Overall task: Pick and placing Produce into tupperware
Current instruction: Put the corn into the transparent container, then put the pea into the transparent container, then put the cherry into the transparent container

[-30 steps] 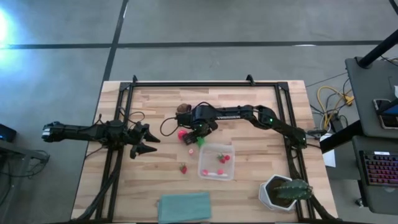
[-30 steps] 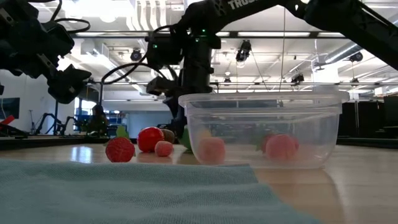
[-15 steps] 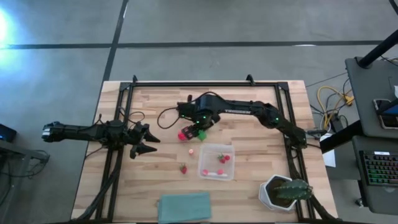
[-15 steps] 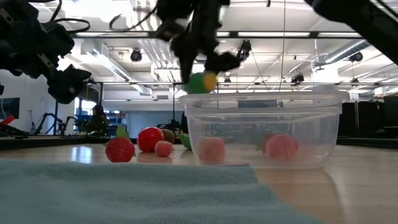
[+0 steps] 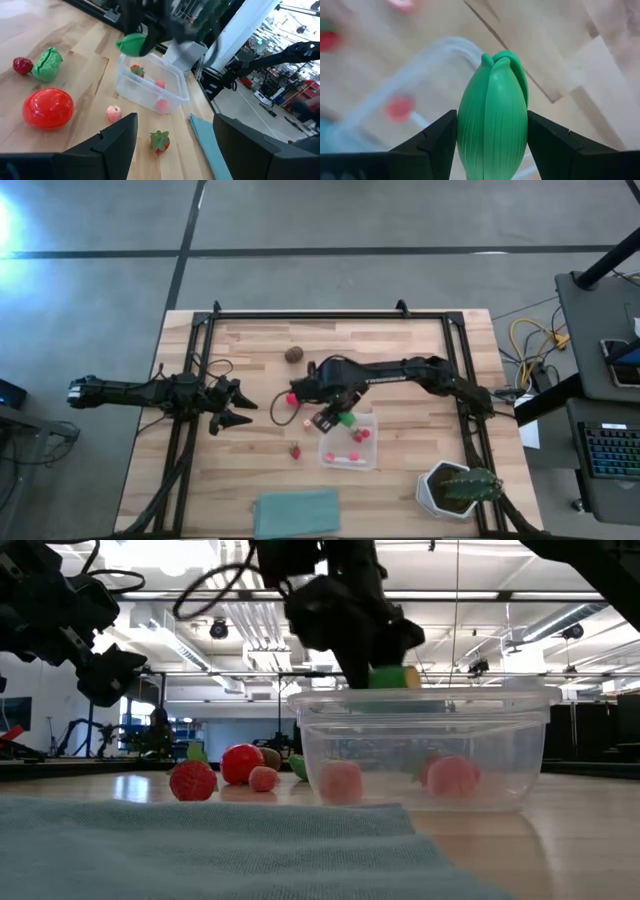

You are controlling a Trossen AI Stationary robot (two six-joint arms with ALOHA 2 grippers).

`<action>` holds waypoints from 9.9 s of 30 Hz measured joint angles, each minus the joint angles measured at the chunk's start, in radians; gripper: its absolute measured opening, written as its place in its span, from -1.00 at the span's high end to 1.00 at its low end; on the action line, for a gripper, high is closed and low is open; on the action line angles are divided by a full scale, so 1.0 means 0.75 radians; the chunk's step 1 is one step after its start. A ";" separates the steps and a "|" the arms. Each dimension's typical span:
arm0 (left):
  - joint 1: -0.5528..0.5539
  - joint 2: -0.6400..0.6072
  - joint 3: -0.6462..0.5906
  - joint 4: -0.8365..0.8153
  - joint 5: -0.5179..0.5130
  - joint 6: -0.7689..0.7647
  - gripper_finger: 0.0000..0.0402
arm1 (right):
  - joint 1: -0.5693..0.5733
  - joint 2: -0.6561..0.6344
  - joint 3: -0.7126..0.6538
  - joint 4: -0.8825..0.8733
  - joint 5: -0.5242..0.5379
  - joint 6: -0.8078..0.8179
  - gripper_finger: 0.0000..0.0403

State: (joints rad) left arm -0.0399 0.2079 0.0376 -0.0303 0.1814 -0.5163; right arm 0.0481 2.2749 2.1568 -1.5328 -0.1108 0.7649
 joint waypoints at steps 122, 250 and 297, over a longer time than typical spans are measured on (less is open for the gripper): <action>0.000 -0.001 -0.001 0.005 0.001 0.000 -0.23 | 0.112 -0.208 -0.542 0.278 -0.166 -0.793 0.11; 0.001 0.001 0.000 0.007 0.000 0.000 -0.23 | -0.302 0.078 -0.225 0.497 0.174 -1.748 -0.06; 0.000 0.000 0.000 0.008 0.000 0.000 -0.23 | -0.233 0.078 -0.262 0.613 0.184 -1.612 0.61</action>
State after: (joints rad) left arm -0.0396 0.2082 0.0376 -0.0242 0.1815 -0.5163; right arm -0.1265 2.3337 1.9601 -1.0734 0.0269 -0.4441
